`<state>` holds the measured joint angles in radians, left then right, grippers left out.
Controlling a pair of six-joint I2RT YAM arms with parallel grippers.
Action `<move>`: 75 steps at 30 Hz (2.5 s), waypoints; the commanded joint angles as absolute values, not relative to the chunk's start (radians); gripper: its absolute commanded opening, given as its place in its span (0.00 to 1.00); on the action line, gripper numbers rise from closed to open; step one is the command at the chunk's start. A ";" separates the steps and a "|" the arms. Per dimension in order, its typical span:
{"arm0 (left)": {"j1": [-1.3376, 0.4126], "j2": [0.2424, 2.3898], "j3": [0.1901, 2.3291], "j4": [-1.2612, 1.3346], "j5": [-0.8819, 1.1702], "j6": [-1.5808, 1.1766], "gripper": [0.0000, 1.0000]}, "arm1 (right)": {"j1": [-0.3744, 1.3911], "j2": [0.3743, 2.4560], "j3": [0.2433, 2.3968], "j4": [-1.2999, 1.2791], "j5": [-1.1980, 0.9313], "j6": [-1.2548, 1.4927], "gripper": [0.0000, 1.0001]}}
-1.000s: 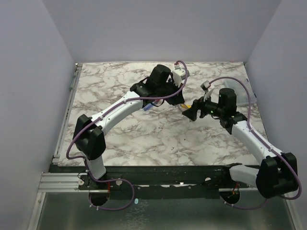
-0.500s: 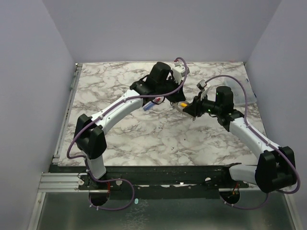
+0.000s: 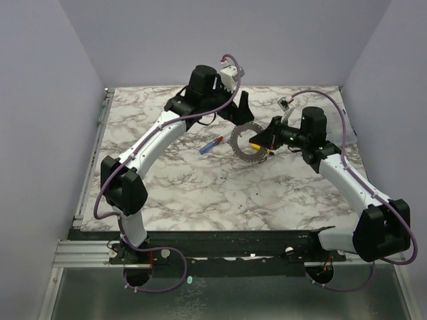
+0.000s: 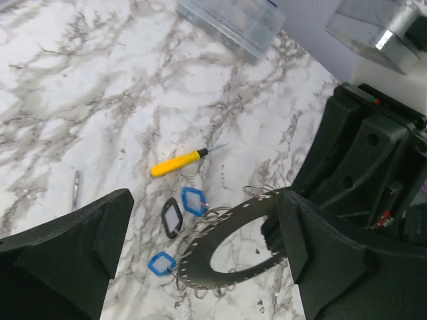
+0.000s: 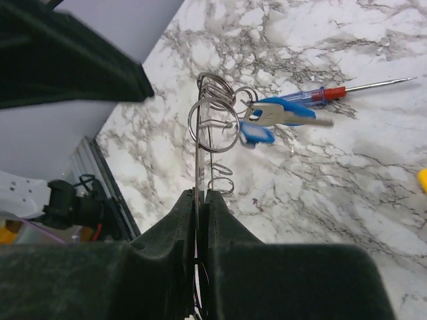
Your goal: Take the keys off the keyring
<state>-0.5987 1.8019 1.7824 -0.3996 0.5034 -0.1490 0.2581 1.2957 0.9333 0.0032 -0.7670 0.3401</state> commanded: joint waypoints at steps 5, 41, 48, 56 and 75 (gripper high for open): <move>-0.490 1.717 1.802 -0.399 0.573 -0.091 0.99 | 0.259 1.287 1.042 0.090 -0.648 0.622 0.01; -0.542 1.648 1.113 0.836 0.803 -0.575 0.88 | 0.256 1.456 1.402 -0.130 -0.396 1.049 0.01; -0.544 1.686 1.087 0.994 0.766 -0.664 0.76 | 0.256 1.458 1.397 -0.132 -0.388 1.081 0.01; -0.561 1.710 1.065 1.014 0.736 -0.654 0.67 | 0.255 1.459 1.399 -0.116 -0.412 1.107 0.01; -0.600 1.756 1.085 1.014 0.702 -0.653 0.52 | 0.248 1.448 1.399 -0.114 -0.429 1.128 0.01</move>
